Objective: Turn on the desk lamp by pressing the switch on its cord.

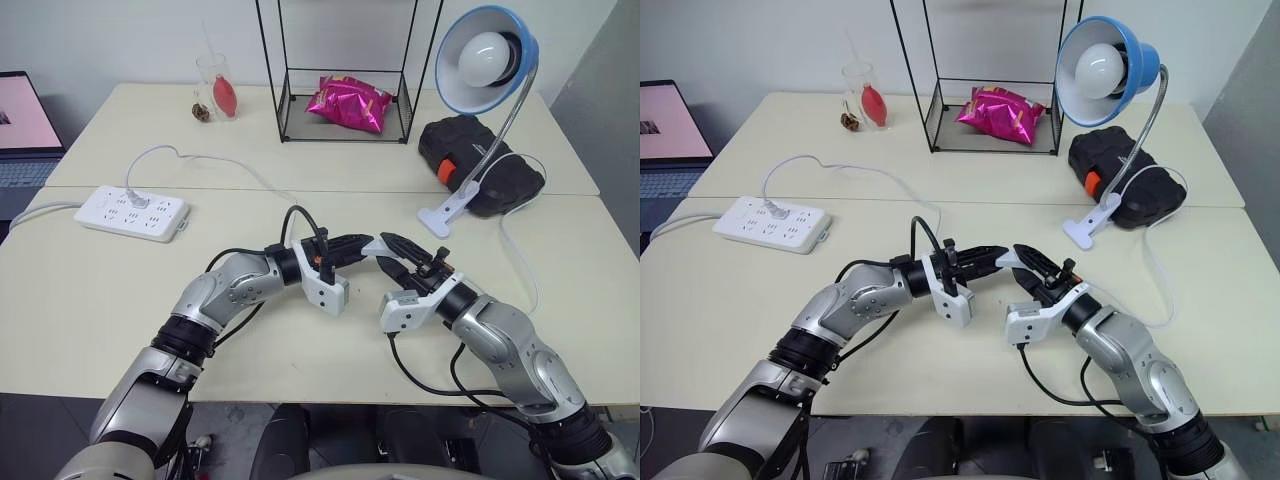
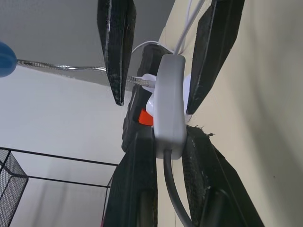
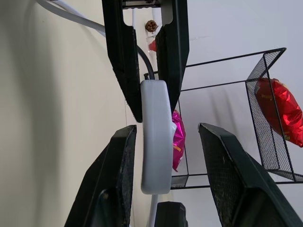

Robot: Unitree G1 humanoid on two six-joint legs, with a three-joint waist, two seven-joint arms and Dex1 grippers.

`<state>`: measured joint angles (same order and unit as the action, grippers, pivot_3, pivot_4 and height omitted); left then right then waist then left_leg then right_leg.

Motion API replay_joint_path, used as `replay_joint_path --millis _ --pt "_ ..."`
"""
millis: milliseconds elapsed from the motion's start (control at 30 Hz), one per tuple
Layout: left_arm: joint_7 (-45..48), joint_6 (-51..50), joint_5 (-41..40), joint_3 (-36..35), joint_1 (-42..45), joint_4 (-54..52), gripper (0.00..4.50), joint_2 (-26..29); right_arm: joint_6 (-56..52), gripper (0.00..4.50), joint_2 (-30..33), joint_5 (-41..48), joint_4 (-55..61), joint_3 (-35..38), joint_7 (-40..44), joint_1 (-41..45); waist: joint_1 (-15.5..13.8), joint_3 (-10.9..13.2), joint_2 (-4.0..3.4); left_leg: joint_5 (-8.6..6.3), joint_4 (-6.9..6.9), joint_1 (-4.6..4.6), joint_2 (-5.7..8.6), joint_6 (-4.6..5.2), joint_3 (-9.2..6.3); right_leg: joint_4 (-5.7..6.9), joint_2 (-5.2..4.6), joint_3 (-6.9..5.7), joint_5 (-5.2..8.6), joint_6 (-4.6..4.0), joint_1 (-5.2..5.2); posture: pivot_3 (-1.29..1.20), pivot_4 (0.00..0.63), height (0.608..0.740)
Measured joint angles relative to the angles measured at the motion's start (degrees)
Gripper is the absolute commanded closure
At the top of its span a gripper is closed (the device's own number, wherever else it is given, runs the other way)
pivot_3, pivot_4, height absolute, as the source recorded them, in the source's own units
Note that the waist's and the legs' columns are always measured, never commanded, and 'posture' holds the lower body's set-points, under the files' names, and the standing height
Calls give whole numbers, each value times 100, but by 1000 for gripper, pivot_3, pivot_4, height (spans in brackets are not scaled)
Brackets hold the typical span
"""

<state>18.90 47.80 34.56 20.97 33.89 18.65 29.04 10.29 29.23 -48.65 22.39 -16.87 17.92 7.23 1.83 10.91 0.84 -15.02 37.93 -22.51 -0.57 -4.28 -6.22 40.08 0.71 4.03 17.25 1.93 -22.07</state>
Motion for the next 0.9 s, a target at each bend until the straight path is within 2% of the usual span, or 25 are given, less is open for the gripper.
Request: replay_joint_path --millis 267,467,500,533,567,900 --pt "3 -6 0 0 0 0 4115 0 1 2348 -56 -10 -4 -27 132 13 0 0 0 0 0 0 0 0 0 0 0 0 0 0 0 0 150 740" --pt "23 -7 5 0 -16 0 4115 7 4 3550 -140 36 -15 -124 290 21 1 0 0 0 0 1 0 0 0 0 0 0 0 0 0 0 150 740" --pt "36 -8 8 0 -48 0 4115 18 -24 3875 -183 49 -14 -123 326 21 0 0 0 0 0 1 0 0 0 0 0 -1 0 0 0 0 150 740" --pt "36 -8 8 0 -55 0 4115 19 -36 3878 -183 51 -14 -127 341 20 -1 0 0 0 0 0 0 0 -1 0 0 -1 0 0 0 0 150 740" --pt "39 -7 18 0 -56 0 4115 24 -25 4110 -182 47 -13 -128 350 24 -2 0 0 0 0 0 0 0 0 0 0 -1 0 0 0 0 150 740" --pt "40 7 35 0 -57 -2 4115 37 21 4151 -182 42 -32 -129 339 24 -1 0 0 0 0 0 0 0 0 0 0 -1 0 0 0 0 150 740"
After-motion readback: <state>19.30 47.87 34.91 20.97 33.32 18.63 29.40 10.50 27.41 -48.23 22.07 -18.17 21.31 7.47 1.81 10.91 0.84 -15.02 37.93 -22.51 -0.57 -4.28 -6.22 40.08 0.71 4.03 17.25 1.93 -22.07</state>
